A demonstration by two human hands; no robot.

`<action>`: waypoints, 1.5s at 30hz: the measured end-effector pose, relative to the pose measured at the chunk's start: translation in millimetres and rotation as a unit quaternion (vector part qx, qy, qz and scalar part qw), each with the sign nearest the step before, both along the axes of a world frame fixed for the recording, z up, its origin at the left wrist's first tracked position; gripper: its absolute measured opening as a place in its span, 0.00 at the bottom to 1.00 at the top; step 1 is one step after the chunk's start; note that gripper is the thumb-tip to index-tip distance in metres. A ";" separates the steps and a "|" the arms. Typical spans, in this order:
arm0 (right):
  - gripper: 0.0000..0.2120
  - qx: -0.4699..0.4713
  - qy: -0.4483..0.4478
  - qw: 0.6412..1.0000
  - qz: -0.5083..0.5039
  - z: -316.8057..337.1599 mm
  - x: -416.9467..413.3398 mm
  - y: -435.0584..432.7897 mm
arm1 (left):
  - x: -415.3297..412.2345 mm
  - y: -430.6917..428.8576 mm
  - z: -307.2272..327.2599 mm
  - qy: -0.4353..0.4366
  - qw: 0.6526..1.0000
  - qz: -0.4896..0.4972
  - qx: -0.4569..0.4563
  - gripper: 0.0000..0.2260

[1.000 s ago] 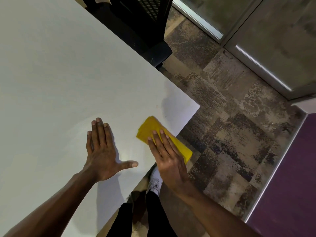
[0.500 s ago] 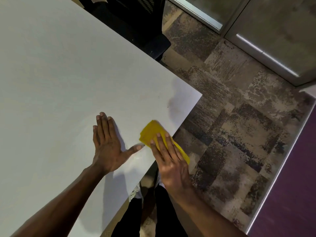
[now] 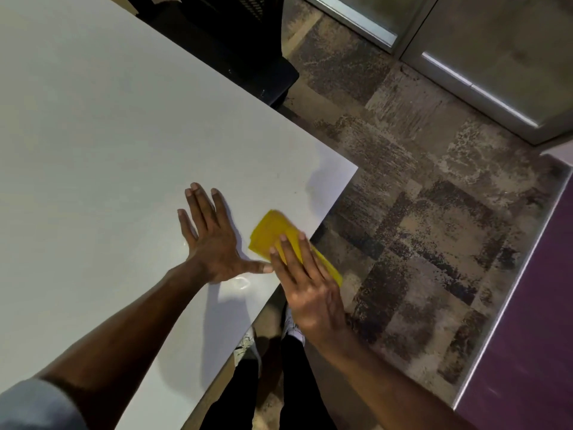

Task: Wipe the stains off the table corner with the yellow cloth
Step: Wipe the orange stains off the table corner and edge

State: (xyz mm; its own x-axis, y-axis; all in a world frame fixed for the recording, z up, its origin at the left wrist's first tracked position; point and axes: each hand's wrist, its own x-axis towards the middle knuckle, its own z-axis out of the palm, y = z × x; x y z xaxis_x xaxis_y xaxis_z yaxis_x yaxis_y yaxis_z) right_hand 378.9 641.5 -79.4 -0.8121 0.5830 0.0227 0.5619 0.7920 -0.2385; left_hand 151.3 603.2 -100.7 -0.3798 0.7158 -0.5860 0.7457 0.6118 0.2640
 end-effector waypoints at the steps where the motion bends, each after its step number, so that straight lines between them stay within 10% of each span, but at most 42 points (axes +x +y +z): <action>1: 0.23 -0.006 0.015 1.000 -0.007 0.4 2.3 -2.3 | -1.1 0.6 0.3 -0.002 1.000 -0.003 -0.003 0.84; 45: 0.41 -0.143 0.002 0.989 0.025 -3.3 -100.2 101.5 | -0.4 5.1 20.0 -0.018 0.999 0.021 -0.019 0.87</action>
